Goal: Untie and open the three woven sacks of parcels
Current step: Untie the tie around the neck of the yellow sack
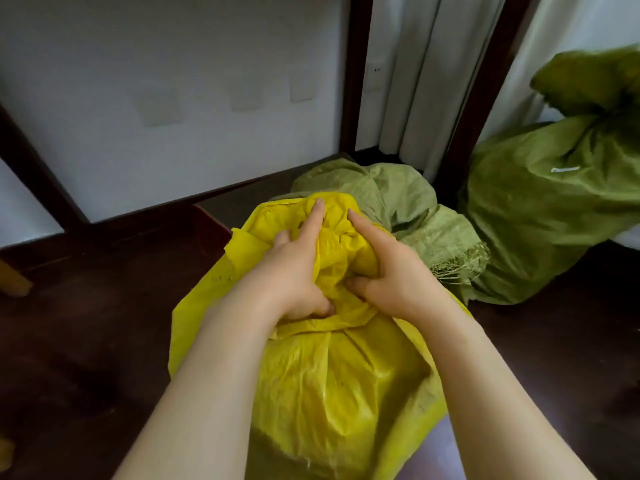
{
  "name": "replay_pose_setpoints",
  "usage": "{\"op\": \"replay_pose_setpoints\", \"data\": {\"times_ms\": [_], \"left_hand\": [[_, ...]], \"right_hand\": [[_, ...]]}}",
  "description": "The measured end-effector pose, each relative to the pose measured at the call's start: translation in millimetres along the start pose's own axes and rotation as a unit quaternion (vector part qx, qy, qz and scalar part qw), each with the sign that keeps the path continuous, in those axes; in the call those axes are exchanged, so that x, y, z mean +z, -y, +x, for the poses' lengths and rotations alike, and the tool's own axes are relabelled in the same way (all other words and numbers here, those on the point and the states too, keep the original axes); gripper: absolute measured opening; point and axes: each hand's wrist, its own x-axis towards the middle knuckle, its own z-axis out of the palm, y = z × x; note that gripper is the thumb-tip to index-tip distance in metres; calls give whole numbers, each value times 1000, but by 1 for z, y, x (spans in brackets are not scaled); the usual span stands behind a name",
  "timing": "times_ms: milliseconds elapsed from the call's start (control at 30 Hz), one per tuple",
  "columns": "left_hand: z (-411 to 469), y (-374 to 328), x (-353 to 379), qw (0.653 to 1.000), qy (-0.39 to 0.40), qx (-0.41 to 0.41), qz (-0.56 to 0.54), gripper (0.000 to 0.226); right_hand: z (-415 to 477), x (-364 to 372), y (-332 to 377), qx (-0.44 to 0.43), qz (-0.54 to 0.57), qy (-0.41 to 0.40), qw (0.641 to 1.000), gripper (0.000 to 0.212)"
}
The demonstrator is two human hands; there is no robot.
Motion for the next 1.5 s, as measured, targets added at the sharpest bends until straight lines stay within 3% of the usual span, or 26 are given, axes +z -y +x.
{"op": "replay_pose_setpoints", "data": {"times_ms": [133,300,400,467,567,633,733,833,933,1000,1067,1167,1267,1367,1400,1433,1500], "left_hand": [[-5,-2,-3,1000,-2,22,-9,131],[-9,-5,-7,996,-22,84,38,122],[-13,4,-26,994,12,105,8,111],[-20,9,-40,988,37,109,-99,114],[-38,16,-55,966,71,119,-219,112],[-49,19,-66,971,93,152,-162,121],[-56,19,-77,984,92,149,-30,125],[-47,22,-78,992,-3,126,-20,92],[-37,21,-73,967,-170,108,-159,65],[-35,13,-70,942,-283,48,-174,67],[-38,5,-71,908,-407,-25,-98,76],[-47,-4,-70,839,-536,-21,-91,77],[-52,-9,-67,813,-577,25,-76,54],[-55,-15,-62,759,-641,111,22,18],[-54,-16,-59,752,-642,142,48,18],[-53,-17,-58,763,-619,172,67,20],[-58,-20,-63,843,-493,201,78,14]], "right_hand": [[-10,-12,39,16,-246,40,968,114],[-39,-17,69,-34,-241,165,956,153],[-39,-5,60,-30,-281,146,948,155],[-34,1,51,-36,-280,91,955,145],[-27,8,41,-65,-247,-10,967,98],[-24,9,37,-83,-221,-66,970,69],[-20,7,33,-75,-145,-116,980,47],[-21,-2,37,-50,-47,-129,989,21],[-23,-16,44,-27,24,-148,988,27],[-24,-22,45,0,105,-149,983,36],[-26,-23,45,56,205,-147,966,42],[-28,-23,49,144,317,-141,927,37],[-26,-20,51,171,328,-142,918,38],[-23,-18,53,195,318,-155,915,40],[-21,-17,52,208,316,-154,913,40],[-20,-17,50,219,316,-153,910,40],[-16,-17,45,230,329,-151,903,36]]}}
